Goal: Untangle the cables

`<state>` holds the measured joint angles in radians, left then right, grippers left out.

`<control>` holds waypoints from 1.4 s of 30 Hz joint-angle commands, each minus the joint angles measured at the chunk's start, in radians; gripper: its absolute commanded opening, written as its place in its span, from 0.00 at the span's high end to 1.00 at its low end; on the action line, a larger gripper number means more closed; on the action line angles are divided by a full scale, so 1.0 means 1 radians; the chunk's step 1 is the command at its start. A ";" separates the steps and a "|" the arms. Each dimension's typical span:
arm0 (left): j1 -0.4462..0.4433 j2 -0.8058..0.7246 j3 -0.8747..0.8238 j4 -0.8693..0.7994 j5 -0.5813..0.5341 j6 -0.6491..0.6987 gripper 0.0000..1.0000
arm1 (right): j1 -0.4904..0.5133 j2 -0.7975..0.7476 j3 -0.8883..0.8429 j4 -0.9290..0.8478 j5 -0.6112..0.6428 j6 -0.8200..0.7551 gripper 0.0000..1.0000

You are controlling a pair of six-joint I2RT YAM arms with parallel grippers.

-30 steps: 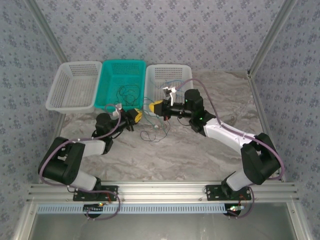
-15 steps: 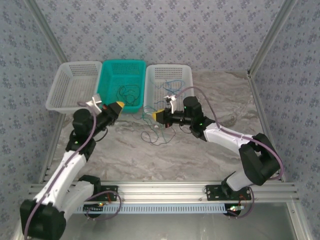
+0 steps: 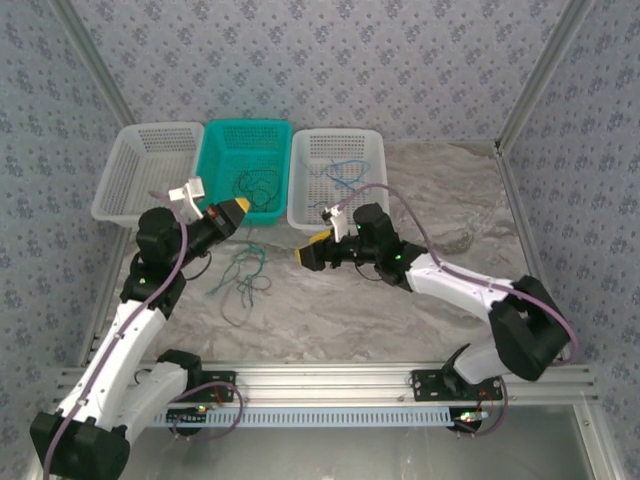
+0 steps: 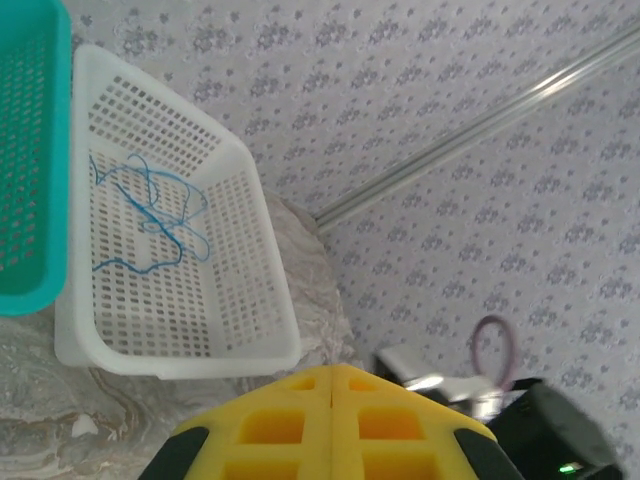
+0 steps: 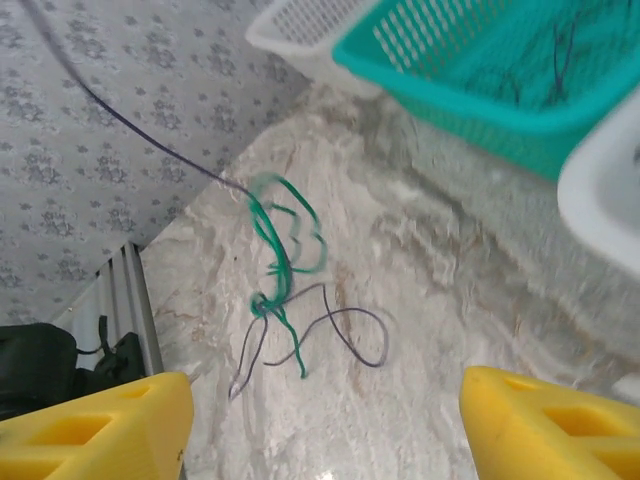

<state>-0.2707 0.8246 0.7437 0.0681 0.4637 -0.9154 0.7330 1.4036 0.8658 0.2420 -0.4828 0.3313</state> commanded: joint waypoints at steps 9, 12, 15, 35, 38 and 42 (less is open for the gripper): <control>-0.061 -0.013 0.028 -0.004 -0.025 0.056 1.00 | 0.081 0.129 0.205 0.279 -0.004 -0.136 0.31; -0.064 -0.016 0.032 -0.013 -0.027 0.059 1.00 | 0.095 0.212 0.248 0.348 -0.053 -0.090 0.37; -0.067 -0.024 0.034 -0.026 -0.028 0.064 1.00 | 0.121 0.266 0.274 0.364 -0.079 -0.085 0.43; 0.068 -0.026 -0.041 -0.336 -0.219 -0.065 0.37 | 0.074 0.134 0.245 0.261 -0.267 -0.181 1.00; 0.067 0.001 -0.104 -0.206 -0.088 -0.064 0.34 | 0.063 0.122 0.257 0.245 -0.281 -0.187 1.00; 0.038 0.034 -0.155 -0.078 0.049 0.068 0.34 | 0.042 0.108 0.281 0.211 -0.322 -0.190 1.00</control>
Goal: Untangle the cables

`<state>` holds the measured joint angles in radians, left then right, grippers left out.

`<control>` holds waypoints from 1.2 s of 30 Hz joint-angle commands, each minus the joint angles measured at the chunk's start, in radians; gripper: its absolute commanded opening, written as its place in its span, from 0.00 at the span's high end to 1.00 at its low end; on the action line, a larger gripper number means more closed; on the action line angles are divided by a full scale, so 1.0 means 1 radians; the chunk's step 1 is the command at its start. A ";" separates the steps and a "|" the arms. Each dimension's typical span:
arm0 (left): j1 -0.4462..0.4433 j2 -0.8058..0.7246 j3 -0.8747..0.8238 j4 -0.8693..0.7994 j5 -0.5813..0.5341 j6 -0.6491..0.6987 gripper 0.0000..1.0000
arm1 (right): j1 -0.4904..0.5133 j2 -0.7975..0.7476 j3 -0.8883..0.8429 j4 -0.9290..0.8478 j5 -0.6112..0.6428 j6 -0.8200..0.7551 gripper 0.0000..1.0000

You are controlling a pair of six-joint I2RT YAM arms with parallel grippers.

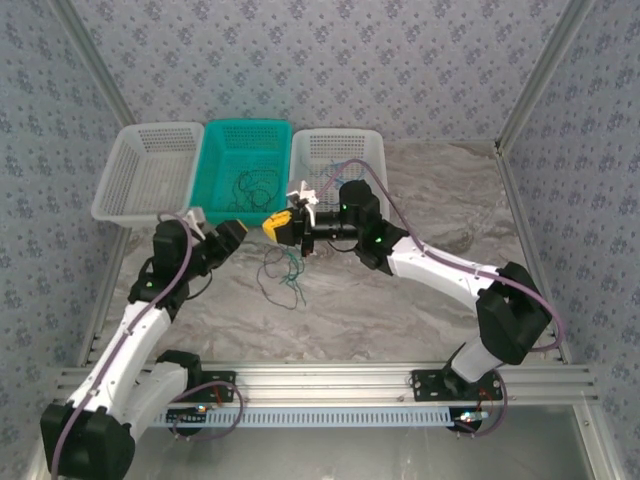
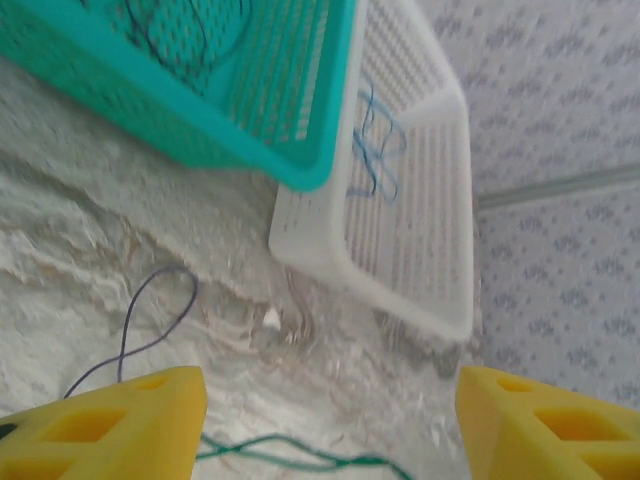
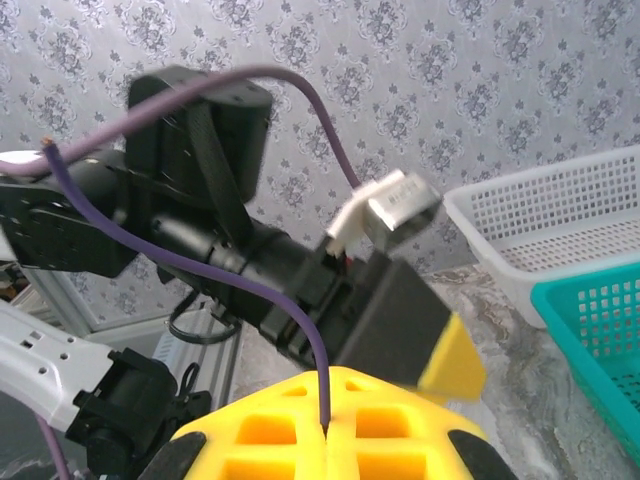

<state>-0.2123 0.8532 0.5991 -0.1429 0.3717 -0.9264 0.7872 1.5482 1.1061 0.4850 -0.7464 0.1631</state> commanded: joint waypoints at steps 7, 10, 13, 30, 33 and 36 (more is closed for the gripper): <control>-0.263 0.012 -0.097 0.224 0.039 0.459 0.36 | -0.041 -0.056 0.078 -0.116 -0.085 -0.049 1.00; -0.345 0.032 -0.110 0.244 -0.035 0.553 0.35 | -0.046 -0.056 0.077 -0.122 -0.105 -0.043 1.00; -0.359 0.048 -0.123 0.271 -0.089 0.586 0.35 | -0.046 -0.054 0.077 -0.120 -0.126 -0.032 1.00; -0.487 0.020 -0.098 0.363 -0.241 0.918 0.33 | -0.017 -0.045 0.157 -0.151 -0.247 -0.029 1.00; -0.488 0.011 -0.089 0.392 -0.253 0.922 0.39 | -0.009 -0.046 0.162 -0.152 -0.279 -0.028 1.00; -0.491 0.003 -0.067 0.388 -0.246 0.917 0.62 | -0.008 -0.046 0.160 -0.156 -0.275 -0.027 1.00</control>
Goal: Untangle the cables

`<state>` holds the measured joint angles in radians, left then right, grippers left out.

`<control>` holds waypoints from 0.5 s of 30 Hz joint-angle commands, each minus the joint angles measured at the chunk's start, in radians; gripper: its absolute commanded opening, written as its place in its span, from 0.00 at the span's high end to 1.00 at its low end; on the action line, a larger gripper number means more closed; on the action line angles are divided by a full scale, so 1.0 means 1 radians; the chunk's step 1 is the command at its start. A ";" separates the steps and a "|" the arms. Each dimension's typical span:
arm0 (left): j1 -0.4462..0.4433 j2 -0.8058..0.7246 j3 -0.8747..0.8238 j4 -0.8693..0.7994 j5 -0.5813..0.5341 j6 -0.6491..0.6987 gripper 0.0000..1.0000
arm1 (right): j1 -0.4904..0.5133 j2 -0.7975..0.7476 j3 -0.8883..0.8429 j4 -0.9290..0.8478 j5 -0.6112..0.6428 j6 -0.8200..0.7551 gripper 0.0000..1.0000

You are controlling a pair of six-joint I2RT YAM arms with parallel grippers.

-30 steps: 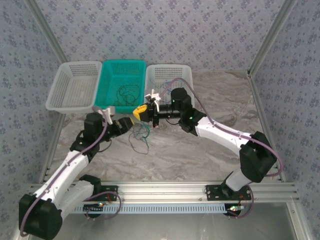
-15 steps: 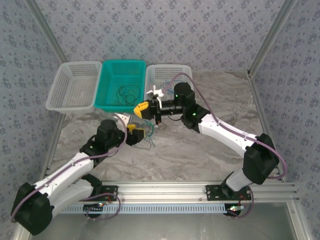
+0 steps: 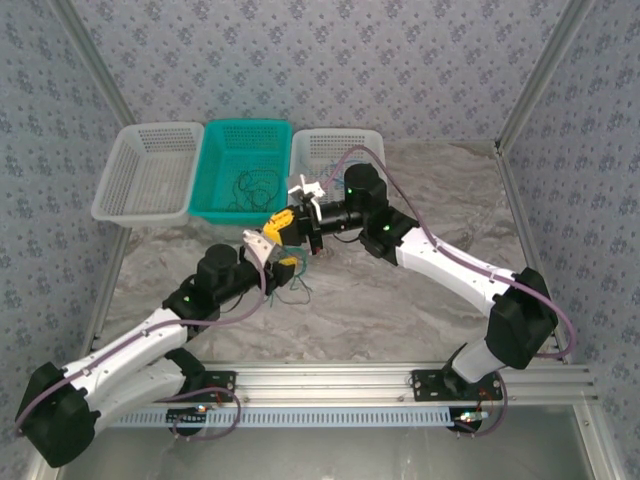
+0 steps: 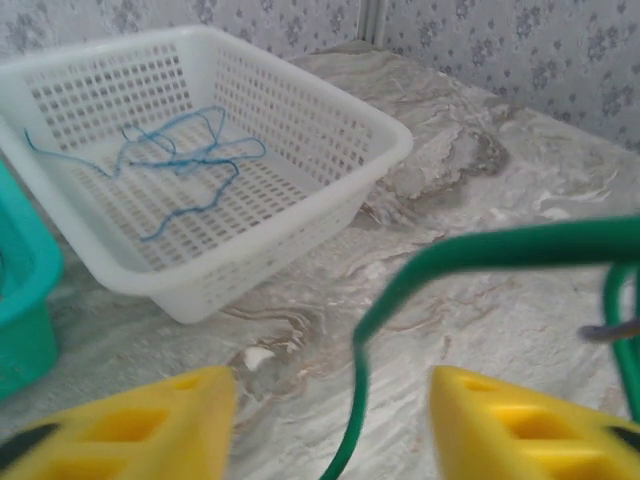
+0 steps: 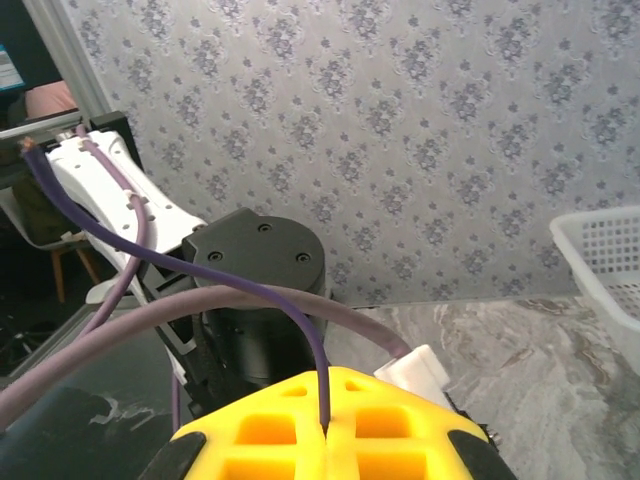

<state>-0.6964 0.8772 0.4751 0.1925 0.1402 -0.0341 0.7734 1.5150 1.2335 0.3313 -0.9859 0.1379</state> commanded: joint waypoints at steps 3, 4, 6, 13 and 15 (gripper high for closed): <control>-0.008 -0.043 0.065 0.039 -0.031 0.005 0.97 | -0.004 -0.015 0.021 0.004 -0.010 0.009 1.00; -0.007 -0.051 0.065 0.024 -0.067 -0.008 1.00 | -0.010 -0.017 0.013 0.015 -0.001 0.021 1.00; -0.008 -0.063 0.069 -0.034 -0.179 -0.038 1.00 | -0.029 -0.025 -0.013 0.056 0.028 0.054 1.00; 0.022 -0.104 0.045 -0.252 -0.541 -0.198 1.00 | -0.128 -0.116 -0.187 0.179 0.218 0.180 1.00; 0.048 -0.123 0.026 -0.296 -0.576 -0.256 1.00 | -0.169 -0.156 -0.254 0.214 0.287 0.220 1.00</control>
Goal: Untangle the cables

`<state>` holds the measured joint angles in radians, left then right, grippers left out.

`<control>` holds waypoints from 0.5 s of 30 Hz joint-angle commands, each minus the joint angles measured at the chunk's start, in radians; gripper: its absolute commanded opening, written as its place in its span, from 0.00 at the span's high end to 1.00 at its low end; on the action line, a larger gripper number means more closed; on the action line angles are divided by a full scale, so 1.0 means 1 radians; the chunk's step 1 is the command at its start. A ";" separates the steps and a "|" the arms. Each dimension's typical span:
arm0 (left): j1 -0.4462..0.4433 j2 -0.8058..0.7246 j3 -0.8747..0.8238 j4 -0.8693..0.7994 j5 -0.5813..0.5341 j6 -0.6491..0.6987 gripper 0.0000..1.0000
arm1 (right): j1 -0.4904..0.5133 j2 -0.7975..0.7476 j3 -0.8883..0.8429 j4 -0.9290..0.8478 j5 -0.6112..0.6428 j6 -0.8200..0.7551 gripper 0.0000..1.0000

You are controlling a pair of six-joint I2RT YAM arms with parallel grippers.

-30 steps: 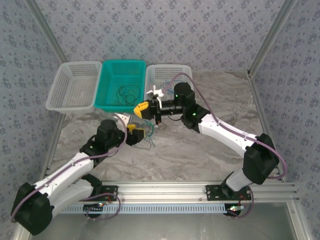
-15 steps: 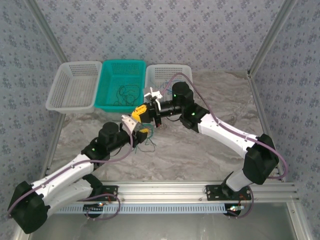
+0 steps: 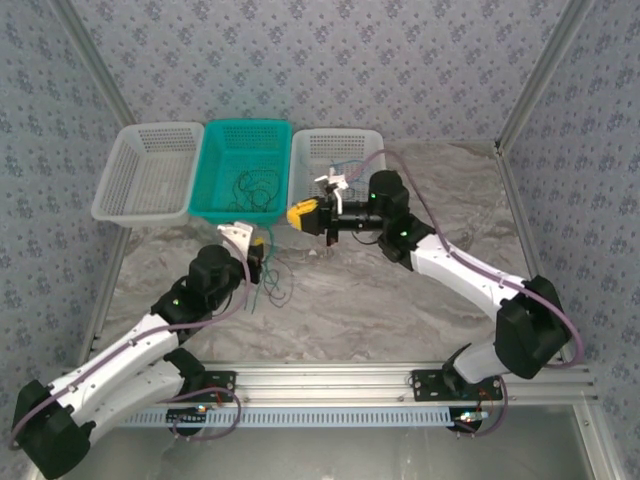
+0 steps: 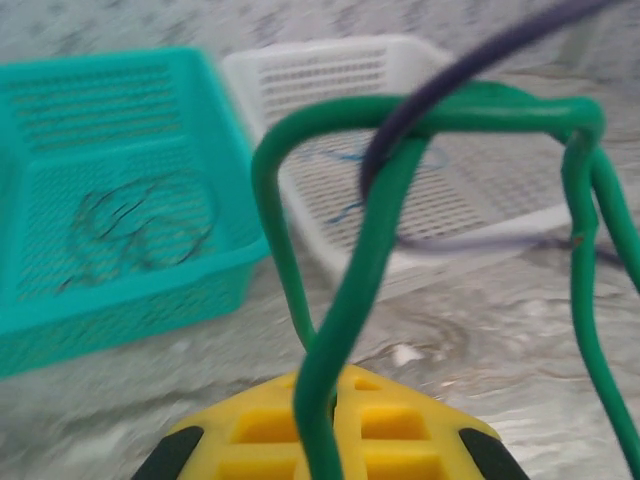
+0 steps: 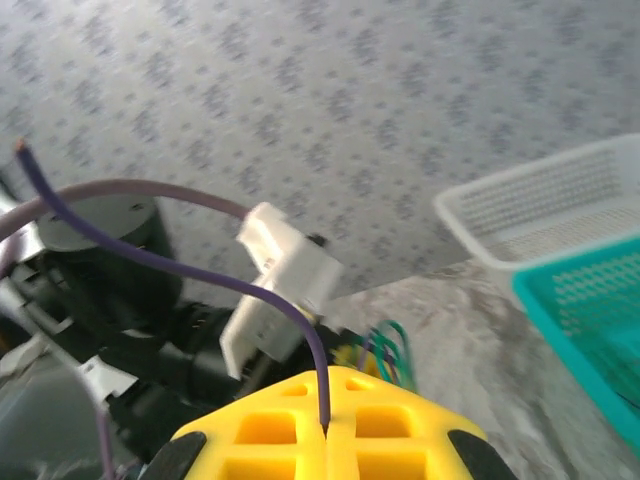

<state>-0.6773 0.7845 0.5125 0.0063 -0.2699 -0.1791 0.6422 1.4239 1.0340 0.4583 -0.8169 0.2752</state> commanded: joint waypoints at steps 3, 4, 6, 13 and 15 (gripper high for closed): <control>0.080 -0.062 -0.041 -0.148 -0.190 -0.184 1.00 | -0.093 -0.133 -0.142 0.099 0.241 0.120 1.00; 0.095 -0.073 -0.048 -0.153 -0.190 -0.202 1.00 | -0.114 -0.150 -0.173 0.102 0.279 0.135 1.00; 0.132 -0.094 -0.062 -0.159 -0.183 -0.226 1.00 | -0.158 -0.200 -0.229 0.104 0.356 0.171 1.00; 0.197 -0.113 -0.071 -0.167 -0.164 -0.259 1.00 | -0.313 -0.339 -0.323 0.014 0.521 0.242 1.00; 0.211 -0.113 -0.072 -0.172 -0.163 -0.270 1.00 | -0.363 -0.381 -0.333 -0.030 0.564 0.257 1.00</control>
<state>-0.4843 0.6823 0.4412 -0.1528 -0.4118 -0.4110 0.3241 1.1007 0.7139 0.4713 -0.3733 0.4850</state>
